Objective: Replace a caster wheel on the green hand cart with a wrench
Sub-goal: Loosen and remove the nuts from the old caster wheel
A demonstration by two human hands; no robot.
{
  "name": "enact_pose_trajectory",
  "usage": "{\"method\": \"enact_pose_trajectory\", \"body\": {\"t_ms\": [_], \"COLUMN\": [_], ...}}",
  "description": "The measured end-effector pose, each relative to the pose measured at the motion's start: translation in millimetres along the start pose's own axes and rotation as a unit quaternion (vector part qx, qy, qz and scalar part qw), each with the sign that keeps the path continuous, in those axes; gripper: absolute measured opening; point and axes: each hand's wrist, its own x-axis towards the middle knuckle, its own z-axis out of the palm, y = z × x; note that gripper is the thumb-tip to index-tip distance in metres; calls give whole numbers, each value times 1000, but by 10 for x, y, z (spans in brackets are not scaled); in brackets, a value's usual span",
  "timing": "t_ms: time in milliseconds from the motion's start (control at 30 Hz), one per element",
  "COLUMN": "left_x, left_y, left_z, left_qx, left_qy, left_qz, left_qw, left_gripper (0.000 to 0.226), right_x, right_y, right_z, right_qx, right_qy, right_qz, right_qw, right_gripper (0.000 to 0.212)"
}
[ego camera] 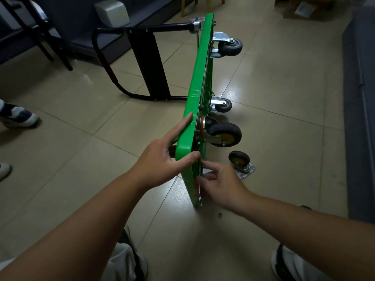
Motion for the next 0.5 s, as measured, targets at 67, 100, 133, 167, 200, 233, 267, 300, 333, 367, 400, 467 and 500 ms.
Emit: {"method": "enact_pose_trajectory", "body": {"t_ms": [67, 100, 133, 167, 200, 233, 267, 300, 333, 367, 400, 467, 500], "left_x": [7, 8, 9, 11, 15, 17, 19, 22, 29, 34, 38, 40, 39], "left_y": [-22, -30, -35, -40, -45, -47, -51, -56, -64, -72, -80, -83, -80], "left_z": [4, 9, 13, 17, 20, 23, 21, 18, 14, 10, 5, 3, 2], "left_qx": [-4, -3, -1, 1, 3, 4, 4, 0, -4, -6, -7, -8, -6], "left_qy": [2, 3, 3, 1, -1, -3, -3, -3, -4, -5, -6, -8, -8], "left_qz": [1, 0, -1, -2, -3, -4, -2, 0, 3, 4, 3, -1, -2], "left_qw": [1000, 1000, 1000, 1000, 1000, 1000, 1000, 1000, 1000, 1000, 1000, 1000, 1000], "left_gripper": [85, 85, 86, 86, 86, 87, 87, 87, 87, 87, 87, 88, 89], "right_x": [116, 199, 282, 364, 442, 512, 572, 617, 654, 664, 655, 550, 480], "right_y": [211, 301, 372, 417, 453, 477, 496, 504, 512, 505, 501, 473, 464], "right_z": [-3, -26, -48, -67, -77, -78, -73, -63, -55, -53, -56, -112, -170], "right_qx": [-58, -88, -121, -154, -179, -195, -204, -211, -218, -228, -237, -269, -291], "right_qy": [28, 40, 50, 56, 58, 58, 59, 63, 67, 63, 50, 18, 2], "right_qz": [-45, -63, -75, -83, -86, -85, -85, -84, -80, -73, -66, -52, -47], "right_qw": [997, 993, 988, 983, 978, 975, 973, 972, 970, 969, 968, 961, 956], "right_gripper": [60, 61, 61, 60, 58, 54, 49, 45, 43, 42, 43, 44, 43]}}
